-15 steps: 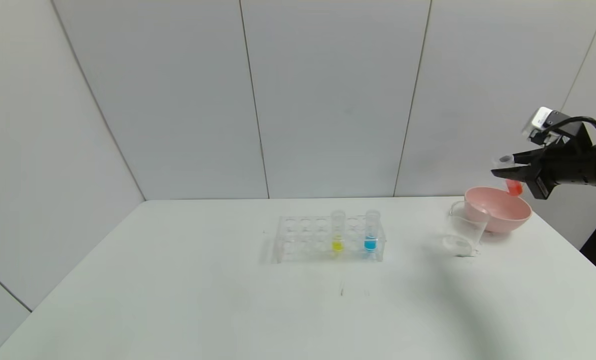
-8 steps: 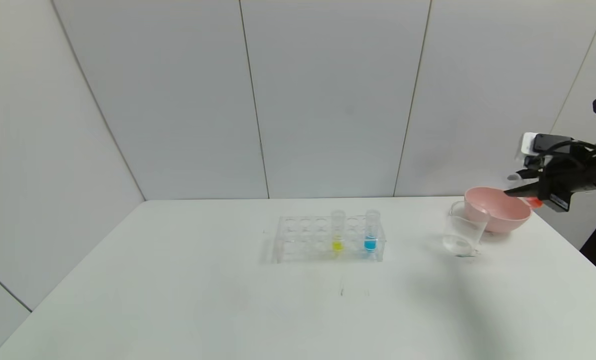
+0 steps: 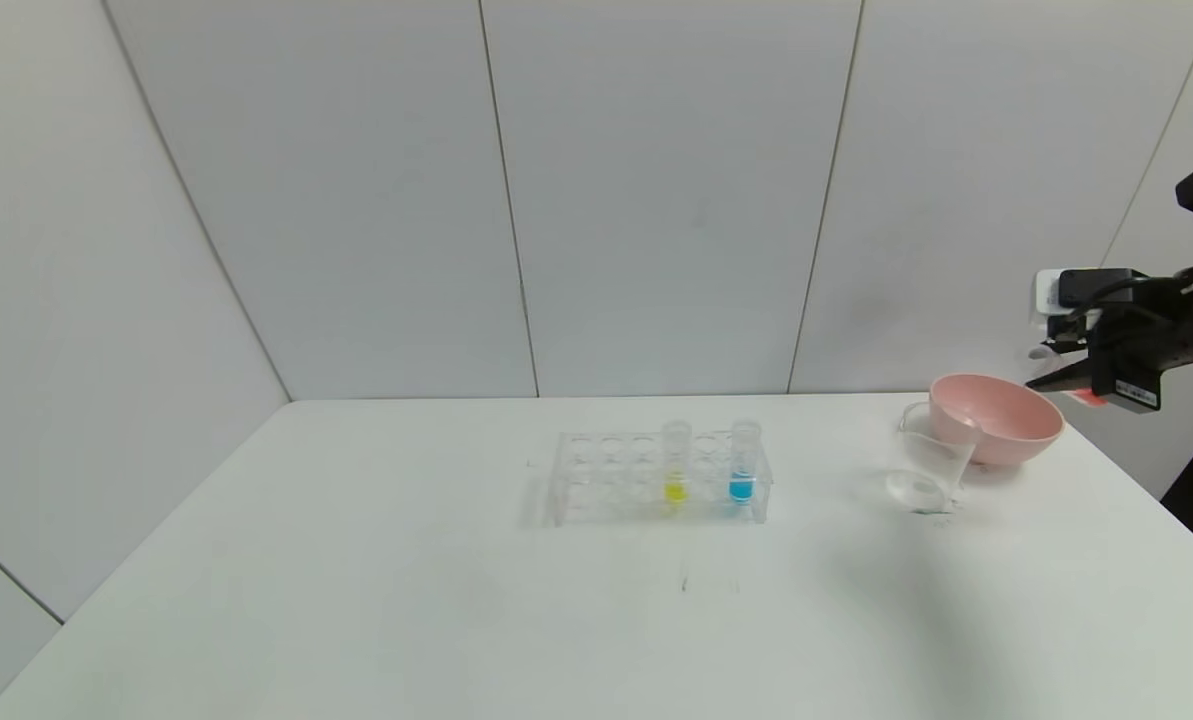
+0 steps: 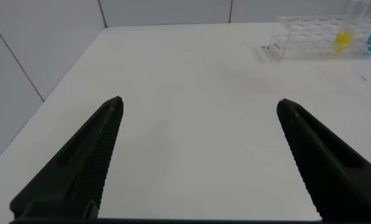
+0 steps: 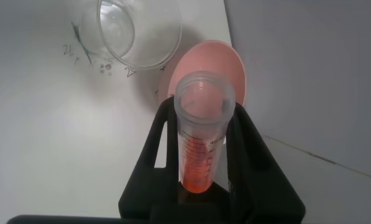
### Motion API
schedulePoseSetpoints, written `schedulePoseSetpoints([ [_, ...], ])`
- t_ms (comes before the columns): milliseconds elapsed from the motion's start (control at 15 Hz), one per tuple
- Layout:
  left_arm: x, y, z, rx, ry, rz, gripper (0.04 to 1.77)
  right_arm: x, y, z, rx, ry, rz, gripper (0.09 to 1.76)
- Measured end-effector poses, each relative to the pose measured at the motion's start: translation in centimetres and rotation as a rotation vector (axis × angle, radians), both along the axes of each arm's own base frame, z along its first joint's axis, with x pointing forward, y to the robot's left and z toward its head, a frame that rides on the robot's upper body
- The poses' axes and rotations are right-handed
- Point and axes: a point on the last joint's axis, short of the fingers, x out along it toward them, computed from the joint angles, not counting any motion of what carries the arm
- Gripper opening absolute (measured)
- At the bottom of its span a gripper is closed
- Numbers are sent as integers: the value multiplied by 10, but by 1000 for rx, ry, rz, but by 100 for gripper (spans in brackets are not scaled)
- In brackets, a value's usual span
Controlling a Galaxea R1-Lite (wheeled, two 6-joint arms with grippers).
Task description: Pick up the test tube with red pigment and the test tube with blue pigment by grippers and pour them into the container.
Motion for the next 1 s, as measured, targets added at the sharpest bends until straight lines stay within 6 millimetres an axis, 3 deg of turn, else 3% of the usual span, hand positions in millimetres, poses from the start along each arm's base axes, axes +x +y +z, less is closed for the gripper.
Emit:
schedulePoseSetpoints([
  [267, 0, 0, 0, 0, 0, 0, 176, 13, 7, 8, -41, 28, 3, 51],
  [1000, 0, 0, 0, 0, 0, 0, 176, 29, 30, -6, -206, 76, -23, 51],
])
